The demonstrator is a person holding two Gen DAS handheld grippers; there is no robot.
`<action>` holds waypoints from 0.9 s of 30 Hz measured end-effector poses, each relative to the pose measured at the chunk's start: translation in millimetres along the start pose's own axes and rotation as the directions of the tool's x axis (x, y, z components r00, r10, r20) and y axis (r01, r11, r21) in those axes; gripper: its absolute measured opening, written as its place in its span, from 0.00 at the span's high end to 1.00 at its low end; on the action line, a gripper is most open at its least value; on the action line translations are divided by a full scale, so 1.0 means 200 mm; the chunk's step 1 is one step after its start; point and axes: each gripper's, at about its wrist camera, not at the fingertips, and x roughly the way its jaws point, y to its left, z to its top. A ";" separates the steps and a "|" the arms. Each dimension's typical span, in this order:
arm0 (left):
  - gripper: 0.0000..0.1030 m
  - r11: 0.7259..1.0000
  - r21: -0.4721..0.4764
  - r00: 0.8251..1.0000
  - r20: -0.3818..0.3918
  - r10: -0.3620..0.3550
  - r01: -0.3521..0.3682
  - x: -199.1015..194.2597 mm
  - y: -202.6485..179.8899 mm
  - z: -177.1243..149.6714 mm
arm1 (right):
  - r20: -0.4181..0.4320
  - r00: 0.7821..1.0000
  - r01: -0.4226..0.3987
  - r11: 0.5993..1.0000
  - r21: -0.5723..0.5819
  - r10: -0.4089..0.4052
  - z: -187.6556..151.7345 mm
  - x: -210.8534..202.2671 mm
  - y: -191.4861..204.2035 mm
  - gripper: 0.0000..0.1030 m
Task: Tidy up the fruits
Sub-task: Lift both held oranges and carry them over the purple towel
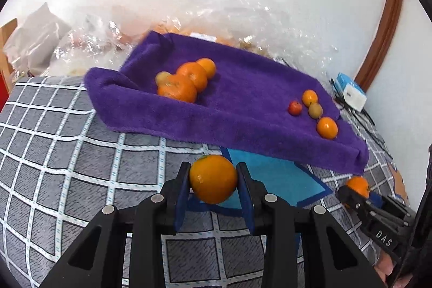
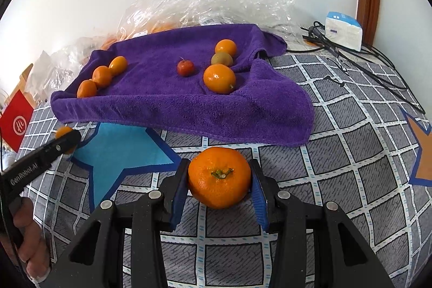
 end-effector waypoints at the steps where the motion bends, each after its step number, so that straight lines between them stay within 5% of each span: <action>1: 0.69 1.000 -0.006 1.000 0.009 -0.003 0.003 -0.01 0.01 0.00 | 0.001 1.000 -0.002 1.000 -0.001 0.002 0.00 0.00 0.00 0.59; 18: 0.69 0.996 -0.082 0.997 0.073 -0.039 0.045 -0.08 0.08 0.04 | 0.017 1.000 0.009 1.000 -0.016 -0.009 -0.01 -0.02 0.02 0.59; 27: 0.69 0.998 -0.068 0.996 0.085 0.001 0.004 -0.07 0.07 0.02 | 0.028 1.000 0.012 1.000 -0.002 -0.011 -0.01 -0.03 0.00 0.59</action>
